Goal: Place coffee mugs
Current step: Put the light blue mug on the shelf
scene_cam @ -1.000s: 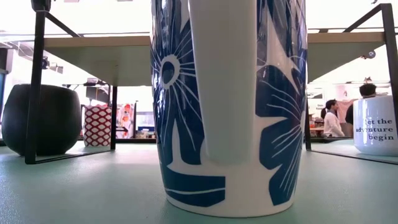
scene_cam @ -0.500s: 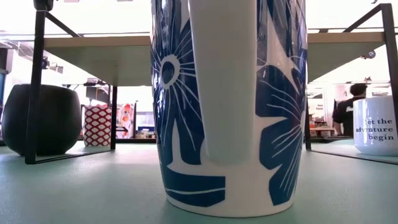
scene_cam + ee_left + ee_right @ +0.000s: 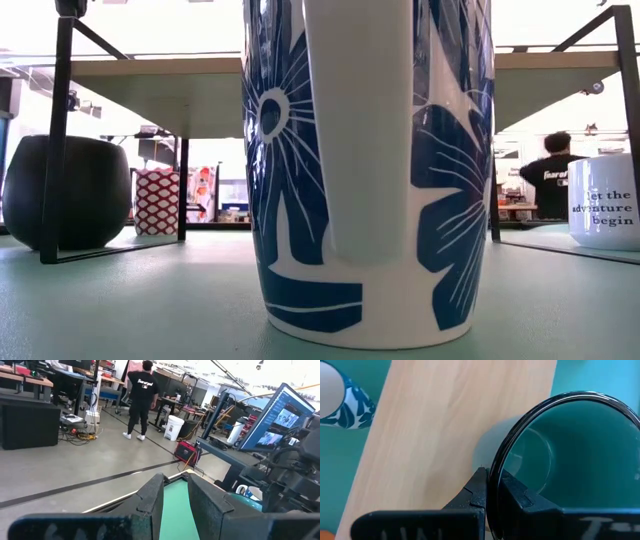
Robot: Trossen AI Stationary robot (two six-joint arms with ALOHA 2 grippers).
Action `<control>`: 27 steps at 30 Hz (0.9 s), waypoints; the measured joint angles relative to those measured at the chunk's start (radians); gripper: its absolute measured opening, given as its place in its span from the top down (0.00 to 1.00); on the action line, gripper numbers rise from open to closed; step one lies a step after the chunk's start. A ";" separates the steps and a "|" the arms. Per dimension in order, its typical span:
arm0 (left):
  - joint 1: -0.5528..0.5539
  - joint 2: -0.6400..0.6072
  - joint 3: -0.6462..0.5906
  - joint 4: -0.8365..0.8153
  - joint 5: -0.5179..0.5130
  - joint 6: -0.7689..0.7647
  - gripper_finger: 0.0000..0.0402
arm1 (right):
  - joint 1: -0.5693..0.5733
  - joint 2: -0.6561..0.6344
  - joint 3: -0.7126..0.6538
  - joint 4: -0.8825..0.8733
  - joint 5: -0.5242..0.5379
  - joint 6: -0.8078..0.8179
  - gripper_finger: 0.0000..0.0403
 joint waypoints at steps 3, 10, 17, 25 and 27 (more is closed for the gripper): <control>0.000 0.000 0.000 0.000 0.000 0.000 0.82 | 0.011 -0.001 0.001 -0.020 -0.004 -0.013 0.97; 0.000 0.000 0.000 0.000 0.000 0.005 0.82 | 0.026 -0.003 0.001 -0.025 -0.017 -0.033 0.97; 0.000 0.000 0.000 0.000 0.000 0.016 0.82 | 0.031 -0.003 0.001 -0.019 -0.047 -0.020 0.89; 0.000 0.000 0.000 -0.006 0.000 0.016 0.82 | 0.030 -0.003 0.001 -0.014 -0.038 -0.022 0.85; 0.000 0.000 0.000 -0.011 0.000 0.016 0.82 | 0.030 -0.003 0.001 -0.013 -0.032 -0.021 0.85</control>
